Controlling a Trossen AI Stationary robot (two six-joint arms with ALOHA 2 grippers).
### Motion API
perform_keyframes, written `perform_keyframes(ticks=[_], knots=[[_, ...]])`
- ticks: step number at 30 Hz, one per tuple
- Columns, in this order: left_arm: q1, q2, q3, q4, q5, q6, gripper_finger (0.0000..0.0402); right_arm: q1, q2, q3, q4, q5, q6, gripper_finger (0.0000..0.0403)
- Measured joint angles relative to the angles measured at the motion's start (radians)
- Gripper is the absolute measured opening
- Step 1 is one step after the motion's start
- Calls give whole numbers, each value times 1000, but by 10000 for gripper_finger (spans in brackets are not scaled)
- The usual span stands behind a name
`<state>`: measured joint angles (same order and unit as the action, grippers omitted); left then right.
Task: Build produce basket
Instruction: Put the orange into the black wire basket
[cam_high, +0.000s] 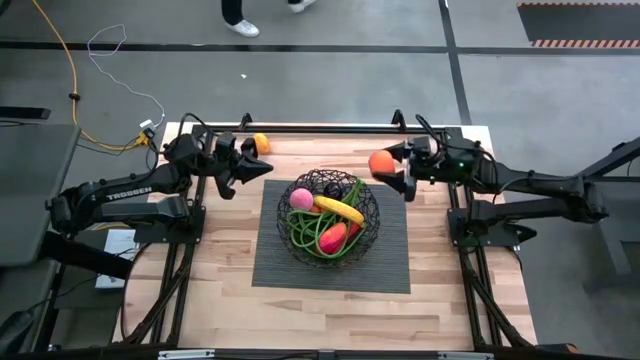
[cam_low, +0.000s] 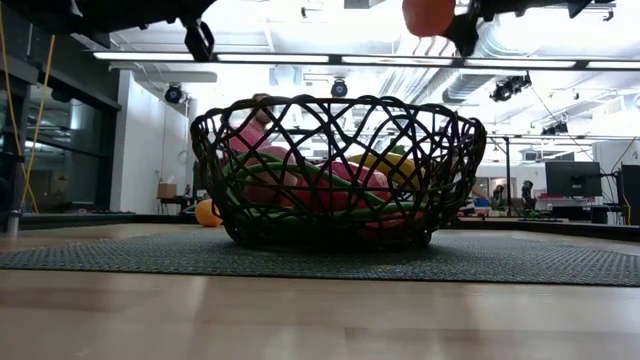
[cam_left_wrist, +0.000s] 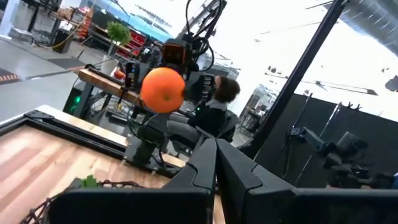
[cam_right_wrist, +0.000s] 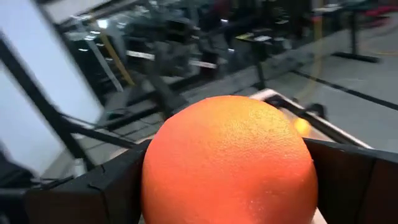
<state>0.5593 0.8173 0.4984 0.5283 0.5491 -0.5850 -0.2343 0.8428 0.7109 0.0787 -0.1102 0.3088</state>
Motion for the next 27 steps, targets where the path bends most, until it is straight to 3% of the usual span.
perform_keyframes(ticks=[6,10,19,27], knots=[[-36,1,0,-13,-8,103,0,26,0,0,-5,-17,-15,328],[-70,0,0,-24,-66,187,0,38,0,0,-6,-17,-51,328],[-144,1,152,-426,-279,524,0,39,0,0,0,-16,-67,328],[-150,1,159,-405,-277,537,0,39,0,0,0,-16,-110,328]])
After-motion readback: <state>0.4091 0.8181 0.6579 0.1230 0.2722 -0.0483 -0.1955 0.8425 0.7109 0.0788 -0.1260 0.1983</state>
